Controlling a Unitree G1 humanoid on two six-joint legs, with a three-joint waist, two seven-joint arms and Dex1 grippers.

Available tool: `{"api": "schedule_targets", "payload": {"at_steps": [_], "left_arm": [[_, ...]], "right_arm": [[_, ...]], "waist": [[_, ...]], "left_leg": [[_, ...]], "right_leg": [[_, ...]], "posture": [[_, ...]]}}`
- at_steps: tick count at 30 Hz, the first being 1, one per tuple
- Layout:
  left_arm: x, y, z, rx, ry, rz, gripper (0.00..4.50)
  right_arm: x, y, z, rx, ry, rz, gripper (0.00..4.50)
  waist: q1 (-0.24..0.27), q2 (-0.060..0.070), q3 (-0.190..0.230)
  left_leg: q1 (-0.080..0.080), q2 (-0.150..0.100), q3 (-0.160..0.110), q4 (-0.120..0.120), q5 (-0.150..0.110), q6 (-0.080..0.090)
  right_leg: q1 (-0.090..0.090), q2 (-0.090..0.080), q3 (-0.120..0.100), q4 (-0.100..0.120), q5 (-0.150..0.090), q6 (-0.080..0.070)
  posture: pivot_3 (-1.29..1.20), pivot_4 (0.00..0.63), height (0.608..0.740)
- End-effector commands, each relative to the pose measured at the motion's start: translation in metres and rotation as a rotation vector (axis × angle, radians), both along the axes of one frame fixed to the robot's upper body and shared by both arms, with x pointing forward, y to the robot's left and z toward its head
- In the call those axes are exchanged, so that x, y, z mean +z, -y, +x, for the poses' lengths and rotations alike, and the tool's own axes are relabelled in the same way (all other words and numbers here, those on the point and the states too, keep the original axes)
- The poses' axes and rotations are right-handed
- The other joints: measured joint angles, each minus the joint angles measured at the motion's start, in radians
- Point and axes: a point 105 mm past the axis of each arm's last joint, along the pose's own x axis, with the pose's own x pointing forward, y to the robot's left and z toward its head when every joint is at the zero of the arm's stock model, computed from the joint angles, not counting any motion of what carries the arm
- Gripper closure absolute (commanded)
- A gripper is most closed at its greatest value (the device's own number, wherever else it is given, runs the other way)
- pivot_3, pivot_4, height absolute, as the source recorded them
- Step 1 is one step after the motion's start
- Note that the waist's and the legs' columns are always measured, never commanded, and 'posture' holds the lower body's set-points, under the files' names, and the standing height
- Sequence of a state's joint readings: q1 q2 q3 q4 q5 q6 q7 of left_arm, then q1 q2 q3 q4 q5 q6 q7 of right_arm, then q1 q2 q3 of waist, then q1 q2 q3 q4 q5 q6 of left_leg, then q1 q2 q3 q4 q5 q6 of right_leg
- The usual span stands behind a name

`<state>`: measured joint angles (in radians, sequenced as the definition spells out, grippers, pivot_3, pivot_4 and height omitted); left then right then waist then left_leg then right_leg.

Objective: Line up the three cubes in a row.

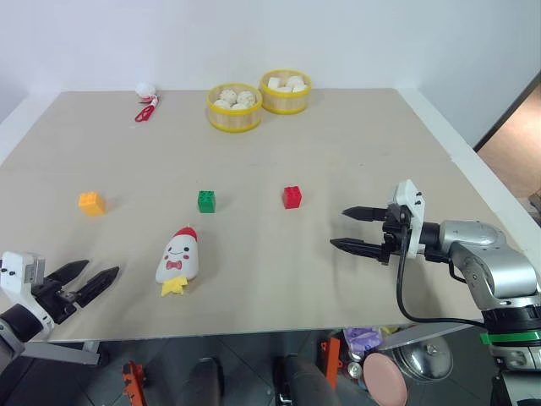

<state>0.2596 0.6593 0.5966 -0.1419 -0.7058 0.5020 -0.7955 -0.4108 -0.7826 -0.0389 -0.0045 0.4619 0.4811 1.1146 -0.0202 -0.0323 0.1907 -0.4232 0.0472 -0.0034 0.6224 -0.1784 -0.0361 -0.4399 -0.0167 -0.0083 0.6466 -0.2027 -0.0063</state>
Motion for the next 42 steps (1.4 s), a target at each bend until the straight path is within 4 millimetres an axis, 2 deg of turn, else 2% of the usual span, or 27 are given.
{"api": "schedule_targets", "payload": {"at_steps": [1,5,13,15,18,21,25,27,33,37,42], "left_arm": [[0.018,-0.002,0.002,-0.007,0.058,0.046,0.03],[0.028,0.011,0.008,-0.071,0.073,0.092,0.03],[0.062,0.072,0.020,-0.332,0.111,0.130,0.03],[0.065,0.080,0.023,-0.369,0.105,0.132,0.03],[0.061,0.088,0.028,-0.402,0.064,0.134,0.03],[0.045,0.098,0.041,-0.390,0.031,0.184,0.03],[0.034,0.108,0.055,-0.330,0.010,0.168,0.03],[0.027,0.113,0.057,-0.318,-0.006,0.178,0.03],[0.010,0.137,0.054,-0.381,-0.103,0.150,0.03],[-0.003,0.134,0.053,-0.370,-0.194,0.171,0.03],[-0.008,0.128,0.055,-0.339,-0.237,0.188,1.42]], "right_arm": [[0.011,-0.002,0.000,0.024,0.040,0.003,0.00],[0.016,-0.004,-0.002,0.045,0.040,0.002,0.00],[0.023,-0.020,-0.009,0.129,0.067,-0.013,0.00],[0.024,-0.022,-0.009,0.133,0.068,-0.012,0.00],[0.023,-0.024,-0.009,0.136,0.069,-0.012,0.00],[0.023,-0.024,-0.012,0.140,0.073,-0.017,0.00],[0.035,-0.031,-0.017,0.157,0.102,0.012,0.00],[0.039,-0.036,-0.021,0.173,0.114,0.022,0.00],[0.043,-0.044,-0.026,0.193,0.137,0.010,0.00],[0.043,-0.046,-0.031,0.209,0.132,0.011,0.00],[0.039,-0.051,-0.039,0.241,0.115,0.005,0.00]], "waist": [[0.000,0.000,0.000],[0.000,-0.001,0.000],[0.000,-0.001,-0.001],[0.000,-0.001,-0.001],[0.000,-0.001,-0.001],[0.000,-0.001,-0.001],[0.001,-0.002,-0.001],[-0.001,-0.002,-0.001],[0.000,-0.002,-0.001],[-0.001,-0.002,-0.001],[-0.001,-0.002,-0.001]], "left_leg": [[0.000,0.000,0.000,0.000,0.000,0.000],[0.000,0.000,0.000,0.001,0.000,0.000],[0.000,0.000,0.001,0.002,0.000,0.000],[0.000,0.001,0.001,0.002,0.000,0.000],[0.001,0.001,0.001,0.002,0.000,0.000],[0.001,0.001,0.002,0.002,0.000,0.000],[0.000,0.001,0.002,0.003,0.000,0.000],[0.000,0.001,0.002,0.004,0.000,0.000],[0.001,0.001,0.002,0.005,0.000,0.000],[0.001,0.001,0.003,0.007,0.000,0.000],[0.003,0.001,0.003,0.008,0.000,0.000]], "right_leg": [[0.000,0.000,0.000,0.000,0.000,0.000],[0.000,0.000,0.000,0.000,0.000,0.000],[0.000,0.001,0.002,0.001,0.001,0.001],[0.000,0.001,0.002,0.001,0.002,0.002],[0.000,0.002,0.003,0.001,0.002,0.002],[0.000,0.002,0.004,0.001,0.002,0.003],[0.001,0.003,0.005,0.001,0.003,0.004],[0.001,0.003,0.005,0.001,0.006,0.008],[0.001,0.004,0.007,0.001,0.006,0.006],[0.001,0.004,0.008,0.001,0.007,0.004],[0.002,0.005,0.009,0.001,0.007,0.004]], "posture": [[0.00,0.150,0.740],[0.00,0.150,0.740],[0.00,0.150,0.740],[0.00,0.150,0.740],[0.00,0.150,0.740],[0.00,0.150,0.740],[0.00,0.150,0.740],[0.00,0.150,0.740],[0.00,0.150,0.740],[0.00,0.150,0.740],[0.00,0.150,0.740]]}}
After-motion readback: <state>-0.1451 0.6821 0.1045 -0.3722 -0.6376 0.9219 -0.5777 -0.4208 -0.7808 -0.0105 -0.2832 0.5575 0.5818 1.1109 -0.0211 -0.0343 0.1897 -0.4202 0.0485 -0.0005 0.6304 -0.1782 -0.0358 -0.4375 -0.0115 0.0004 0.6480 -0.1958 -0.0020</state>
